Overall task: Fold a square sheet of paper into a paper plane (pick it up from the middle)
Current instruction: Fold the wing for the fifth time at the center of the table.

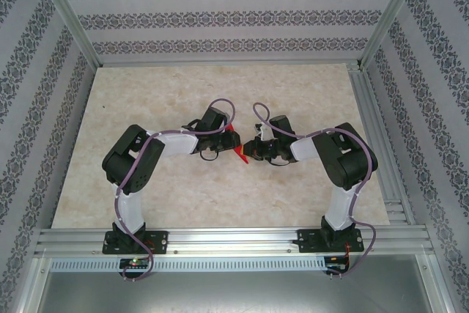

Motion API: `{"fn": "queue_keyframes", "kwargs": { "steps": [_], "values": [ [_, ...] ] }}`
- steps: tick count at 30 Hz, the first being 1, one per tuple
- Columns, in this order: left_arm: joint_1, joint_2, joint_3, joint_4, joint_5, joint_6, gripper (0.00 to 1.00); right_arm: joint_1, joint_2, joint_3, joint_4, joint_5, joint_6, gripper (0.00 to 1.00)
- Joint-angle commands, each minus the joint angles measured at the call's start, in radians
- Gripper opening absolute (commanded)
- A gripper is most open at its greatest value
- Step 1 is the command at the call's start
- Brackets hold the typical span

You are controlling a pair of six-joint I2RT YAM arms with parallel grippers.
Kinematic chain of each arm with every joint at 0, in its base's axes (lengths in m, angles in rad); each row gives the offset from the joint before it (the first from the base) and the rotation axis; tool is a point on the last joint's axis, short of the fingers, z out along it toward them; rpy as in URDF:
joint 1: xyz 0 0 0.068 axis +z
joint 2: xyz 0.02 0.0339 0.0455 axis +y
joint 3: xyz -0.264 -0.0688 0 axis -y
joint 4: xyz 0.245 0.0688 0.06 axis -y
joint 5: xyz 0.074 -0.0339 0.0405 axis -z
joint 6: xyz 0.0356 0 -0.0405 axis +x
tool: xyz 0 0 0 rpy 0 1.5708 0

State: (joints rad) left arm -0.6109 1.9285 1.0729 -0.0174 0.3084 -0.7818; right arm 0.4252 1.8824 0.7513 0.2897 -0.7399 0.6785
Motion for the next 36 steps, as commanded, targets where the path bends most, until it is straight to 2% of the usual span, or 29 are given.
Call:
{"fn": "queue_keyframes", "kwargs": {
  "steps": [1, 18, 25, 28, 32, 36],
  "values": [
    [-0.005, 0.019, 0.032, -0.014, 0.002, 0.031, 0.32, 0.024, 0.050, -0.007, -0.058, 0.069, -0.039, 0.07],
    [-0.006, 0.046, 0.054, -0.003, 0.027, 0.074, 0.34, 0.043, 0.040, -0.010, -0.109, 0.120, -0.095, 0.04],
    [-0.003, 0.058, 0.060, -0.050, 0.005, 0.076, 0.33, 0.047, 0.028, -0.006, -0.124, 0.134, -0.110, 0.04],
    [-0.003, 0.065, 0.061, -0.066, 0.003, 0.073, 0.33, 0.047, -0.009, -0.004, -0.128, 0.138, -0.104, 0.07],
    [-0.003, 0.067, 0.065, -0.083, -0.001, 0.073, 0.33, 0.047, -0.102, 0.005, -0.146, 0.129, -0.081, 0.19],
    [-0.004, 0.069, 0.065, -0.091, -0.004, 0.072, 0.33, 0.049, -0.161, 0.015, -0.202, 0.119, -0.078, 0.20]
  ]
}}
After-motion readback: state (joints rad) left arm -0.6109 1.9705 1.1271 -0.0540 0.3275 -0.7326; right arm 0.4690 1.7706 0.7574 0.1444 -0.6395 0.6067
